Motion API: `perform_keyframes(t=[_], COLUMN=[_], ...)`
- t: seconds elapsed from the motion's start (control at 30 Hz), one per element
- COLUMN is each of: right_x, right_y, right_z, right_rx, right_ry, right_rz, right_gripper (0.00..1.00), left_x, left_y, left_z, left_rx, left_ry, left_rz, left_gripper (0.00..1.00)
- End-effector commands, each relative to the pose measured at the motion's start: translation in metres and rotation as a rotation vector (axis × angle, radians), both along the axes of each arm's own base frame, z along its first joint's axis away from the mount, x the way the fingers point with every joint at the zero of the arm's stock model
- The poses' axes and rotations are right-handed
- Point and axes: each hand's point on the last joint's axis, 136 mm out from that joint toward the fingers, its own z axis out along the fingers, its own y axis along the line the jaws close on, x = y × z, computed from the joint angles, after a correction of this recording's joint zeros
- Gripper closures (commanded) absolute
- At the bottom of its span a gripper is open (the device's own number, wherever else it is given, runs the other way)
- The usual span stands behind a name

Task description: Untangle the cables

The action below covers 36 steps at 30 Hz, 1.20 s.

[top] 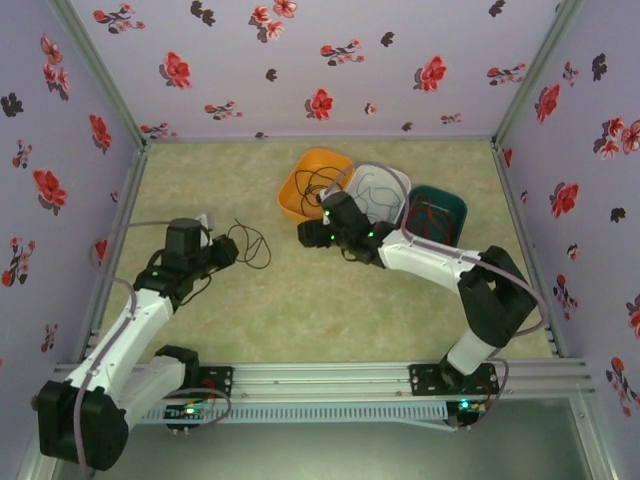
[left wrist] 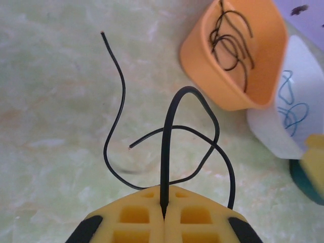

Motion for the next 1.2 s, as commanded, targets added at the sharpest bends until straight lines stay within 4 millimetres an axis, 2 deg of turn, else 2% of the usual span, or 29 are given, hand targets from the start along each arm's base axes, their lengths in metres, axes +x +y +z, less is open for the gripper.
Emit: perform_keyframes(t=[0.0,0.13,0.37,0.5,0.57,0.77,0.93,1.03,1.17], right_x=[-0.017,-0.022,-0.011,-0.001,0.003,0.014,0.032,0.042,0.044], right_y=[0.030,0.053,0.081,0.085,0.083,0.064,0.021,-0.006,-0.025], right_z=[0.011,0.001,-0.008,-0.014,-0.016,-0.012,-0.002,0.012,0.034], right_rx=[0.112,0.144,0.140,0.113,0.102,0.066,0.005,-0.013,-0.002], right_ry=[-0.022,-0.015,-0.031,-0.046,-0.054,-0.082,-0.119,-0.135,-0.165], right_rz=[0.049,0.081,0.128,0.109,0.090,0.024,-0.122,-0.200,-0.227], right_gripper=[0.28,0.27,0.28,0.35,0.44,0.82,1.00,1.00,0.97], left_x=[0.006,0.008,0.004,-0.001,-0.004,-0.013,-0.025,-0.033,-0.038], left_y=[-0.007,-0.014,-0.023,-0.025,-0.025,-0.023,-0.020,-0.016,-0.005], left_z=[0.032,0.049,0.064,0.071,0.073,0.072,0.069,0.066,0.056], left_rx=[-0.030,-0.070,-0.124,-0.139,-0.131,-0.069,0.048,0.119,0.211], left_ry=[-0.076,-0.106,-0.126,-0.138,-0.141,-0.127,-0.095,-0.059,0.000], left_rz=[-0.041,-0.065,-0.100,-0.120,-0.127,-0.175,-0.264,-0.313,-0.323], left_gripper=[1.00,1.00,1.00,1.00,1.00,1.00,1.00,1.00,1.00])
